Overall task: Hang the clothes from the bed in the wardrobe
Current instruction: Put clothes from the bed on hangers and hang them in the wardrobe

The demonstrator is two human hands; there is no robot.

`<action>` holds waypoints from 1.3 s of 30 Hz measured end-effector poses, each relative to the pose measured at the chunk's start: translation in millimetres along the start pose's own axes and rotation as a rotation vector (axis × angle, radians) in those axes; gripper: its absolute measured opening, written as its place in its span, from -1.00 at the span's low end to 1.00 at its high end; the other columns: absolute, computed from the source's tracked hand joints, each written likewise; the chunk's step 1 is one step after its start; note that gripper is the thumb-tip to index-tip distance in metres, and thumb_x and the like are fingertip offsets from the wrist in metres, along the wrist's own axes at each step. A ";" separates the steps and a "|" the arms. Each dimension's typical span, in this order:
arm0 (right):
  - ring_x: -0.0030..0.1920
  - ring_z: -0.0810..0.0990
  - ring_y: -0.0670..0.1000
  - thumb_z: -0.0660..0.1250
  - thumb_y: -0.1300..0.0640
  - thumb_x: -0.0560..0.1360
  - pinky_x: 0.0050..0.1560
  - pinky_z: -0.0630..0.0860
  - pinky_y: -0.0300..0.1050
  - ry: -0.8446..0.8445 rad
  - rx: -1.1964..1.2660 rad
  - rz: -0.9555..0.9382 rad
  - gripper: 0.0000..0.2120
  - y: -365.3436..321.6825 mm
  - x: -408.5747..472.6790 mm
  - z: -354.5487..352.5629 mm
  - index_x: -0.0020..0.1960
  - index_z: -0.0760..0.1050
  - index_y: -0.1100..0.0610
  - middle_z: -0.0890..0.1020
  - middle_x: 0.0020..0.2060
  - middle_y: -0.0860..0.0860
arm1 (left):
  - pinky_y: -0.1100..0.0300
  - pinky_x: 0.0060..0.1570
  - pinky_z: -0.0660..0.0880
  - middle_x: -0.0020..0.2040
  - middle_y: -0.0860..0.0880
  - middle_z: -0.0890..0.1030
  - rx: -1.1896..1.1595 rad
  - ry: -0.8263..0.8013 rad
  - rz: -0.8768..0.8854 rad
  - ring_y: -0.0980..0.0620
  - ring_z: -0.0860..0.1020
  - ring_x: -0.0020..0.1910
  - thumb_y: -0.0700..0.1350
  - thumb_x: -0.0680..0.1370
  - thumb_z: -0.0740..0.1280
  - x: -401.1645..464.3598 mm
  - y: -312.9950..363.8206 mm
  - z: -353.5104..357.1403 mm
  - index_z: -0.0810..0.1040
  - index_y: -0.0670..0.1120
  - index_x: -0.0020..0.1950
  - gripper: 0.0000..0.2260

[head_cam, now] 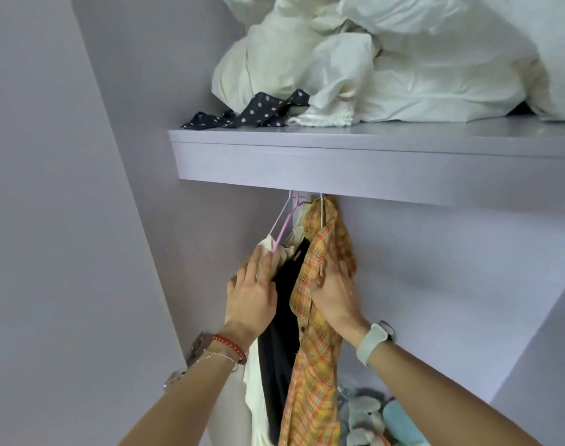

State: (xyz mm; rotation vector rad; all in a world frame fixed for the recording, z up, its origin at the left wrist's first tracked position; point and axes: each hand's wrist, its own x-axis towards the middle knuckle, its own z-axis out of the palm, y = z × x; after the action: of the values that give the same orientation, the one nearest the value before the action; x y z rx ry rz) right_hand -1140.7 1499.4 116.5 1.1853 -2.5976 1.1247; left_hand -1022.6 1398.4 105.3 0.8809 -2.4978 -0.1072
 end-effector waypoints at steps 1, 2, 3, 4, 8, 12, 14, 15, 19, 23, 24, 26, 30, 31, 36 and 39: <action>0.05 0.54 0.14 0.15 0.17 0.51 -0.13 0.51 -0.10 0.034 -0.018 -0.018 -0.41 4.9 1.9 -2.9 0.49 0.03 0.12 0.30 0.36 0.13 | 0.03 0.32 0.21 0.53 -0.02 -0.03 -0.012 0.004 0.009 -0.03 0.07 0.45 -0.10 0.58 0.11 1.6 -2.0 4.5 -0.05 -0.02 0.52 -0.45; 0.02 0.56 0.14 0.15 0.18 0.53 -0.16 0.47 -0.16 0.065 -0.046 -0.028 -0.41 8.5 6.0 -6.3 0.50 -0.01 0.13 0.32 0.35 0.15 | 0.04 0.32 0.21 0.53 -0.02 -0.04 -0.026 0.010 0.019 -0.02 0.06 0.46 -0.10 0.58 0.11 2.1 -3.4 8.2 -0.05 -0.02 0.52 -0.45; 0.02 0.56 0.15 0.14 0.17 0.55 -0.19 0.41 -0.21 0.090 -0.082 -0.022 -0.43 9.8 11.6 -9.5 0.50 -0.02 0.15 0.35 0.32 0.16 | 0.04 0.32 0.22 0.53 -0.02 -0.04 -0.039 0.016 0.027 -0.03 0.07 0.45 -0.11 0.58 0.11 2.4 -3.8 10.9 -0.04 -0.01 0.51 -0.45; 0.02 0.57 0.15 0.13 0.14 0.58 -0.20 0.36 -0.21 0.099 -0.124 -0.006 -0.46 9.5 18.0 -11.6 0.49 0.01 0.18 0.41 0.28 0.17 | 0.03 0.32 0.22 0.53 -0.03 -0.04 -0.048 0.020 0.033 -0.03 0.07 0.45 -0.11 0.58 0.12 2.3 -3.9 13.0 -0.04 -0.01 0.51 -0.45; -0.09 0.57 0.20 0.07 0.10 0.61 -0.24 0.35 -0.13 0.053 -0.173 0.071 -0.65 1.1 34.4 -9.8 0.29 0.32 0.30 0.60 -0.05 0.18 | 0.00 0.33 0.22 0.53 -0.02 -0.05 -0.078 0.016 0.040 -0.05 0.06 0.46 -0.08 0.59 0.11 1.2 -6.4 17.2 -0.07 0.00 0.52 -0.45; -0.32 0.49 0.11 0.04 0.17 0.61 -0.35 0.30 -0.14 0.185 -0.007 0.095 -0.70 4.3 32.6 -10.1 0.23 0.32 0.34 0.51 -0.32 0.08 | -0.01 0.36 0.17 0.53 0.01 -0.12 -0.062 -0.017 0.051 -0.07 0.01 0.47 -0.05 0.60 0.08 -0.2 -11.7 17.5 -0.13 0.02 0.52 -0.44; -0.43 0.44 0.02 0.04 0.18 0.60 -0.44 0.29 -0.19 0.223 0.088 0.086 -0.73 13.3 26.2 -15.4 0.16 0.35 0.35 0.45 -0.39 0.03 | -0.06 0.37 0.13 0.53 0.02 -0.13 -0.032 -0.026 0.038 -0.08 -0.03 0.48 -0.04 0.60 0.08 -1.7 -13.3 16.3 -0.12 0.03 0.52 -0.45; -0.46 0.41 -0.02 0.04 0.19 0.60 -0.46 0.28 -0.19 0.247 0.116 0.078 -0.77 19.5 21.3 -19.1 0.08 0.37 0.32 0.43 -0.42 0.01 | -0.11 0.37 0.09 0.54 0.00 -0.10 -0.030 -0.022 0.030 -0.10 -0.04 0.49 -0.05 0.59 0.10 -2.7 -12.6 13.8 -0.08 0.03 0.52 -0.45; -0.50 0.30 -0.05 0.09 0.19 0.59 -0.41 0.27 -0.13 0.372 0.201 0.072 -0.80 49.4 -13.3 -28.4 -0.20 0.28 0.18 0.34 -0.51 -0.02 | -0.34 0.28 0.12 0.44 -0.19 0.28 -0.073 0.159 0.117 -0.27 0.19 0.43 -0.21 0.43 0.36 -8.4 4.6 1.4 0.34 -0.10 0.40 -0.46; -0.34 0.46 0.11 0.12 -0.01 0.58 -0.29 0.33 -0.09 0.151 0.000 0.279 -0.73 91.7 -65.1 -23.9 -0.20 0.30 0.14 0.47 -0.39 0.05 | -0.26 0.30 0.15 0.36 -0.19 0.39 -0.126 0.278 0.295 -0.18 0.23 0.41 -0.15 0.45 0.19 -18.6 29.6 5.2 0.47 -0.12 0.28 -0.61; -0.22 0.51 0.16 0.08 -0.03 0.59 -0.22 0.36 -0.07 0.077 -0.050 0.395 -0.73 102.7 -78.6 -23.6 -0.11 0.35 0.16 0.52 -0.28 0.09 | -0.24 0.30 0.17 0.35 -0.19 0.40 -0.156 0.263 0.331 -0.18 0.25 0.40 -0.14 0.45 0.17 -22.6 36.2 9.8 0.48 -0.13 0.26 -0.61; -0.12 0.51 0.16 0.05 0.01 0.60 -0.15 0.38 -0.07 0.042 -0.020 0.589 -0.79 119.4 -107.9 -25.8 -0.02 0.37 0.12 0.53 -0.17 0.07 | -0.26 0.27 0.26 0.33 -0.22 0.42 -0.229 0.193 0.389 -0.23 0.32 0.37 -0.20 0.45 0.26 -32.3 49.8 23.5 0.50 -0.17 0.24 -0.65; -0.39 0.42 -0.02 0.09 0.05 0.58 -0.38 0.29 -0.15 0.196 -0.095 0.701 -0.77 135.7 -184.9 -37.1 -0.25 0.28 0.01 0.47 -0.36 -0.03 | -0.19 0.25 0.36 0.35 -0.27 0.38 -0.346 -0.088 0.494 -0.27 0.34 0.35 -0.24 0.48 0.34 -60.1 76.4 59.1 0.44 -0.23 0.29 -0.61; -0.42 0.40 0.00 0.11 0.05 0.58 -0.40 0.27 -0.15 0.233 -0.137 0.695 -0.73 135.5 -207.8 -42.3 -0.30 0.24 0.00 0.43 -0.41 -0.05 | -0.15 0.31 0.32 0.39 -0.24 0.32 -0.367 -0.171 0.516 -0.24 0.28 0.39 -0.20 0.52 0.29 -68.2 84.1 67.5 0.38 -0.21 0.35 -0.61; -0.45 0.41 0.07 0.21 0.03 0.54 -0.39 0.27 -0.14 0.314 -0.293 0.725 -0.75 117.6 -325.7 -78.7 -0.28 0.31 0.09 0.42 -0.51 -0.09 | -0.10 0.39 0.12 0.51 -0.12 0.13 -0.449 -0.412 0.781 -0.12 0.09 0.48 -0.05 0.60 0.13 -119.8 139.9 95.8 0.18 -0.10 0.48 -0.55; -0.47 0.51 0.13 0.22 0.04 0.47 -0.43 0.34 -0.18 0.384 -0.359 0.737 -0.84 95.0 -400.7 -102.8 -0.20 0.46 0.11 0.55 -0.49 0.02 | -0.20 0.34 0.11 0.44 -0.10 0.30 -0.476 -0.478 1.050 -0.17 0.20 0.44 0.15 0.60 -0.05 -160.4 183.7 91.4 0.31 -0.09 0.43 -0.50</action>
State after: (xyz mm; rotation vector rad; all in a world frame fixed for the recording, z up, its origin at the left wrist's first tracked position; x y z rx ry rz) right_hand -947.8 1858.1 -2.7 -0.0828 -2.7805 0.7785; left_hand -1062.2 1633.2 -0.2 -0.7483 -2.8234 -0.5619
